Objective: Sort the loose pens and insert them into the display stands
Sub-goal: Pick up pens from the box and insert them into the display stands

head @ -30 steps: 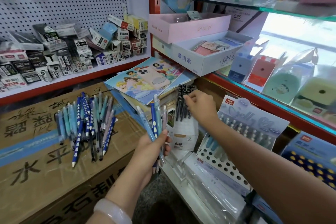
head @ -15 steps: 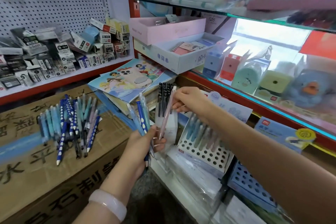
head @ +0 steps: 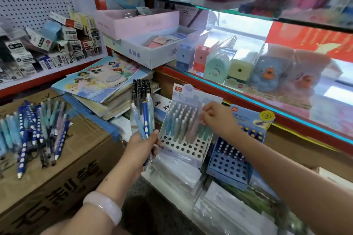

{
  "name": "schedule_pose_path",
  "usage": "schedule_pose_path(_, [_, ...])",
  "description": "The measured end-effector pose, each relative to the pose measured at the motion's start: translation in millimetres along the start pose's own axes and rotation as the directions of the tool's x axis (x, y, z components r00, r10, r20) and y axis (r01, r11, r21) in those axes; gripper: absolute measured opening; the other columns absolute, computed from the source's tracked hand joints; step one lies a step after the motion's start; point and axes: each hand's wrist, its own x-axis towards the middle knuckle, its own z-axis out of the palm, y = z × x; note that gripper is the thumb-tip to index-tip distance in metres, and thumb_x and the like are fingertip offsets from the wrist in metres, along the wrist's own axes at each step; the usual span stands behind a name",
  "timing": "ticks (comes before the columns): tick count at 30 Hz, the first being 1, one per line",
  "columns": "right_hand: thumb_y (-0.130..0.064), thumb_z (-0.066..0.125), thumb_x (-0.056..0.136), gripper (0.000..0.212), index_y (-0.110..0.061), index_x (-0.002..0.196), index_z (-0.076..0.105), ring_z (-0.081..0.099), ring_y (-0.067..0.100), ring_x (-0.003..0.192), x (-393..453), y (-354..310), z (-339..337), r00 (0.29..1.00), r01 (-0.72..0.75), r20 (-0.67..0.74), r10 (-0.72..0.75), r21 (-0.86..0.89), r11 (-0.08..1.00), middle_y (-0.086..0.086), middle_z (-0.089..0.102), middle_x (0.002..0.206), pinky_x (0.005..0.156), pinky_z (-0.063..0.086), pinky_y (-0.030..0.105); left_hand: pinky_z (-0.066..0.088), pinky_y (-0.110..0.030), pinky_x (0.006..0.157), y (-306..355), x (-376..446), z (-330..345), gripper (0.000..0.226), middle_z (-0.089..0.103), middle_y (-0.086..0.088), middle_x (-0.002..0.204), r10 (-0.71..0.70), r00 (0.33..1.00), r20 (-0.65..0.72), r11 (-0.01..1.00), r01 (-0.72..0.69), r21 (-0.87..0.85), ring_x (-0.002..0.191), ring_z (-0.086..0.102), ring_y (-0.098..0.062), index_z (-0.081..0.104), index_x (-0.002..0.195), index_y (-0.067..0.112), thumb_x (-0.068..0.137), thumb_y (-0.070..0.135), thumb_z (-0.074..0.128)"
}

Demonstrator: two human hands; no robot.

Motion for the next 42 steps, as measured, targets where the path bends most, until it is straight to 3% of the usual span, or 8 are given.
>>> schedule_pose_path(4, [-0.014,0.047,0.096,0.012,-0.014,0.085,0.049,0.063,0.025,0.074,-10,12,21,0.998,0.062,0.002,-0.062,-0.055,0.997,0.014,0.066,0.079,0.071,0.053,0.040,0.035,-0.029,0.052,0,-1,5,0.019,0.054,-0.006,0.062,-0.007,1.000,0.015,1.000,0.007,0.014,0.048,0.043,-0.017,0.057,0.082,0.008,0.093,0.024,0.054])
schedule_pose_path(8, [-0.013,0.044,0.098,0.012,-0.007,0.093,0.052,0.047,0.004,0.049,-10,13,34,0.989,0.144,-0.005,-0.145,-0.120,0.982,-0.007,0.052,0.058,0.045,0.037,0.014,0.034,-0.029,0.051,1,0,6,0.018,0.054,-0.005,0.063,-0.022,1.000,0.013,1.000,0.021,0.005,0.048,0.043,-0.016,0.057,0.084,0.008,0.093,0.023,0.054])
schedule_pose_path(13, [-0.018,0.041,0.098,0.012,-0.011,0.098,0.051,0.055,0.016,0.060,-6,12,40,0.988,0.153,0.021,-0.152,-0.184,0.971,0.004,0.061,0.073,0.057,0.048,0.032,0.041,-0.024,0.048,4,-2,8,0.014,0.056,-0.005,0.066,-0.014,1.000,0.024,0.998,0.015,-0.054,0.051,0.047,-0.015,0.057,0.088,0.008,0.094,0.019,0.051])
schedule_pose_path(19, [-0.014,0.040,0.098,0.011,-0.016,0.088,0.043,0.046,0.006,0.052,-11,18,48,0.985,0.168,0.076,-0.154,-0.226,0.960,-0.008,0.050,0.063,0.046,0.034,0.020,0.039,-0.019,0.041,8,-4,7,0.004,0.062,-0.008,0.075,0.012,0.998,0.069,0.997,-0.007,-0.075,0.041,0.045,-0.009,0.051,0.096,0.014,0.096,0.017,0.048])
schedule_pose_path(30, [-0.021,0.047,0.096,0.019,-0.011,0.081,0.052,0.062,0.024,0.069,-8,10,48,0.996,0.078,0.068,-0.057,-0.365,0.928,0.009,0.065,0.075,0.060,0.048,0.033,0.040,-0.019,0.041,9,-6,1,0.012,0.064,-0.009,0.078,0.039,0.995,0.092,0.993,-0.028,-0.112,0.043,0.046,-0.009,0.051,0.108,0.017,0.096,0.014,0.047])
schedule_pose_path(33, [-0.031,0.047,0.096,0.021,-0.016,0.087,0.059,0.064,0.016,0.065,-13,-20,42,0.998,0.036,0.051,-0.035,-0.020,0.999,0.000,0.065,0.073,0.061,0.053,0.026,0.041,-0.019,0.043,9,-7,2,0.013,0.064,-0.006,0.075,0.053,0.994,0.091,0.994,-0.044,-0.097,0.046,0.046,-0.011,0.052,0.107,0.012,0.096,0.014,0.047])
schedule_pose_path(36, [-0.030,0.048,0.096,0.020,-0.017,0.097,0.062,0.066,0.012,0.079,-20,-48,46,0.948,-0.149,0.316,0.026,0.372,0.916,0.001,0.067,0.085,0.070,0.055,0.020,0.041,-0.020,0.044,9,-9,2,0.012,0.063,-0.005,0.074,0.063,0.993,0.102,0.996,-0.055,-0.072,0.047,0.048,-0.012,0.053,0.106,0.011,0.097,0.013,0.045])
schedule_pose_path(42, [-0.014,0.053,0.094,0.017,-0.002,0.097,0.064,0.060,0.013,0.078,-19,-53,47,0.910,-0.302,0.408,0.070,0.539,0.787,0.007,0.063,0.084,0.074,0.053,0.021,0.052,-0.021,0.050,12,-12,0,0.013,0.066,-0.011,0.082,0.039,0.988,0.146,0.991,-0.020,-0.130,0.059,0.060,-0.018,0.055,0.102,0.013,0.098,0.012,0.042])
